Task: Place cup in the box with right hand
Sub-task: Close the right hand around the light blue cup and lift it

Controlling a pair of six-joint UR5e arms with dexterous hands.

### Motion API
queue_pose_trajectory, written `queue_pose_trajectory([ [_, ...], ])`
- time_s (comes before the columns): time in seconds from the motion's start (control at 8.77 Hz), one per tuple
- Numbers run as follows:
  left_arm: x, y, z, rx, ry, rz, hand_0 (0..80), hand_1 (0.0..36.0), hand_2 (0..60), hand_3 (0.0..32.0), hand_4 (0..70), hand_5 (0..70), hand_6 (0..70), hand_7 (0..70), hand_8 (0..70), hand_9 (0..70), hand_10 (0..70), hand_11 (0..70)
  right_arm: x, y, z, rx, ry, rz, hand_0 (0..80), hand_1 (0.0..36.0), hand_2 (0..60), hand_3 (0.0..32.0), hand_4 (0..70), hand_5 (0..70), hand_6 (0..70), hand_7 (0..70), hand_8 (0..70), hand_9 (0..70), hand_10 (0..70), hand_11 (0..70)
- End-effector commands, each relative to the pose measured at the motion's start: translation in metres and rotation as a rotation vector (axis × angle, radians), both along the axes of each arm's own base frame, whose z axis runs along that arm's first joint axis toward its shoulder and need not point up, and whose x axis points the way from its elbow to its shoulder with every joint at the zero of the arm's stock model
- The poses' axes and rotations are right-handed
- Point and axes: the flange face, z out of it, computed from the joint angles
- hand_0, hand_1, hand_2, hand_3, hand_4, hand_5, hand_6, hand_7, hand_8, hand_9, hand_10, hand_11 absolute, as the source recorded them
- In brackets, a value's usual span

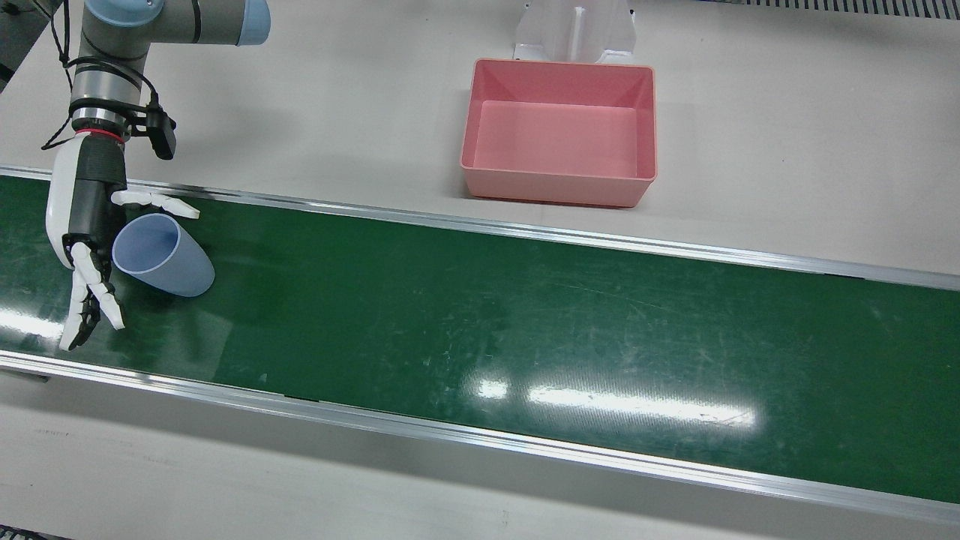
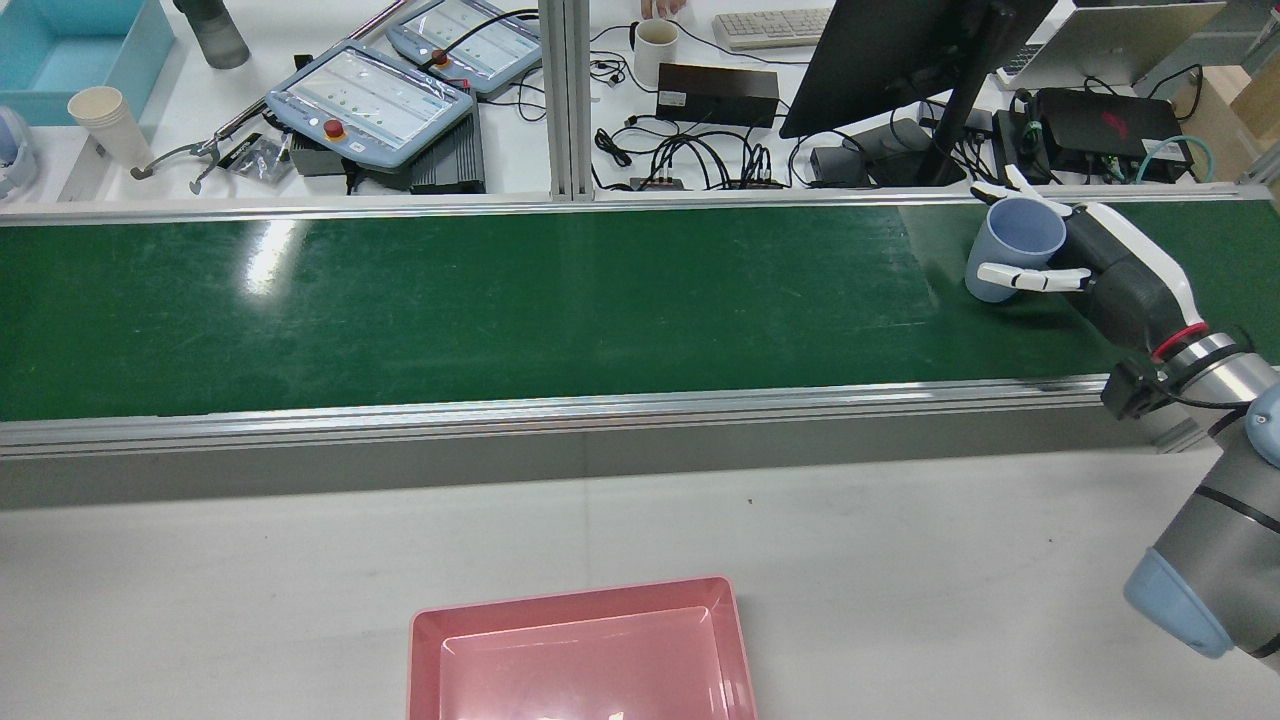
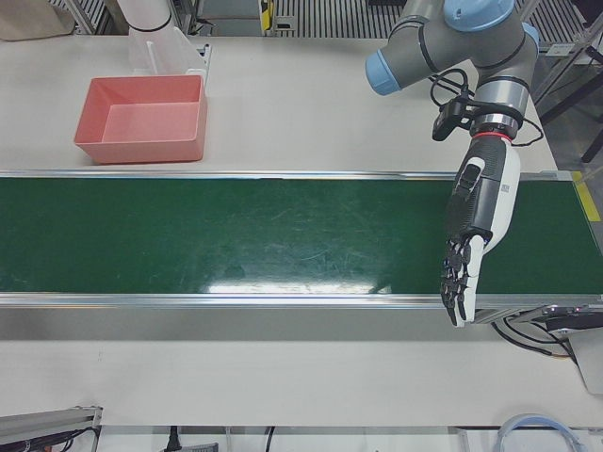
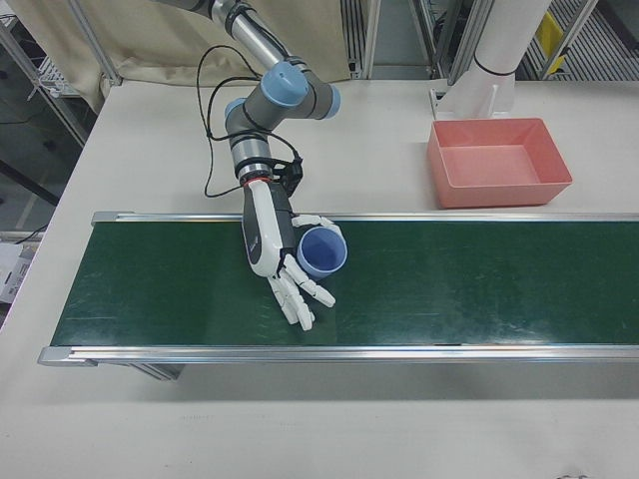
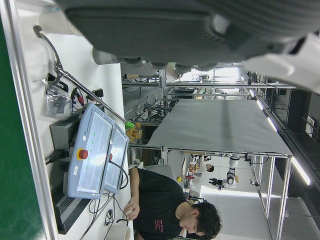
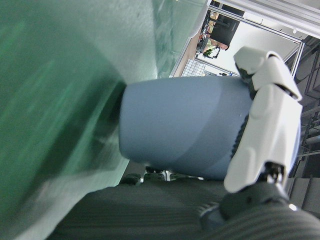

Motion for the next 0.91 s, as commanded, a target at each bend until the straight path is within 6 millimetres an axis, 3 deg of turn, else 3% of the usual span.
queue_pose_trajectory([
  [0.0, 0.000, 0.000, 0.000, 0.001, 0.000, 0.000, 0.0, 0.0, 0.0, 0.0, 0.0, 0.0, 0.0, 0.0, 0.0, 0.0, 0.0, 0.0, 0.003, 0.000, 0.000, -0.002, -0.003, 0.005, 47.9, 35.7, 60.0, 0.0, 32.9, 20.6, 48.0, 70.0, 70.0, 70.0, 63.7, 70.0],
  [0.23, 0.000, 0.000, 0.000, 0.001, 0.000, 0.000, 0.0, 0.0, 0.0, 0.0, 0.0, 0.0, 0.0, 0.0, 0.0, 0.0, 0.0, 0.0, 0.023, -0.003, -0.029, 0.042, -0.032, 0.041, 49.4, 36.0, 60.0, 0.0, 22.5, 21.8, 48.0, 70.0, 70.0, 70.0, 63.3, 70.0],
  [0.34, 0.000, 0.000, 0.000, 0.001, 0.000, 0.000, 0.0, 0.0, 0.0, 0.0, 0.0, 0.0, 0.0, 0.0, 0.0, 0.0, 0.0, 0.0, 0.033, -0.002, -0.050, 0.077, -0.046, 0.057, 48.9, 36.0, 60.0, 0.0, 20.2, 20.9, 45.8, 70.0, 70.0, 70.0, 60.3, 70.0],
  [0.57, 0.000, 0.000, 0.000, 0.001, 0.000, 0.000, 0.0, 0.0, 0.0, 0.0, 0.0, 0.0, 0.0, 0.0, 0.0, 0.0, 0.0, 0.0, 0.034, 0.008, -0.091, 0.148, -0.060, 0.053, 48.3, 36.0, 60.0, 0.0, 18.9, 20.0, 44.3, 70.0, 70.0, 70.0, 57.3, 70.0],
  [0.68, 0.000, 0.000, 0.000, 0.001, 0.000, 0.000, 0.0, 0.0, 0.0, 0.0, 0.0, 0.0, 0.0, 0.0, 0.0, 0.0, 0.0, 0.0, 0.036, 0.016, -0.121, 0.191, -0.047, 0.056, 47.9, 36.0, 60.0, 0.0, 20.5, 19.2, 43.5, 70.0, 70.0, 70.0, 54.1, 70.0],
  [0.8, 0.000, 0.000, 0.000, 0.001, 0.000, 0.000, 0.0, 0.0, 0.0, 0.0, 0.0, 0.0, 0.0, 0.0, 0.0, 0.0, 0.0, 0.0, 0.037, 0.036, -0.168, 0.271, -0.018, 0.056, 47.6, 36.0, 60.0, 0.0, 20.8, 18.9, 43.2, 70.0, 70.0, 70.0, 52.6, 70.0],
])
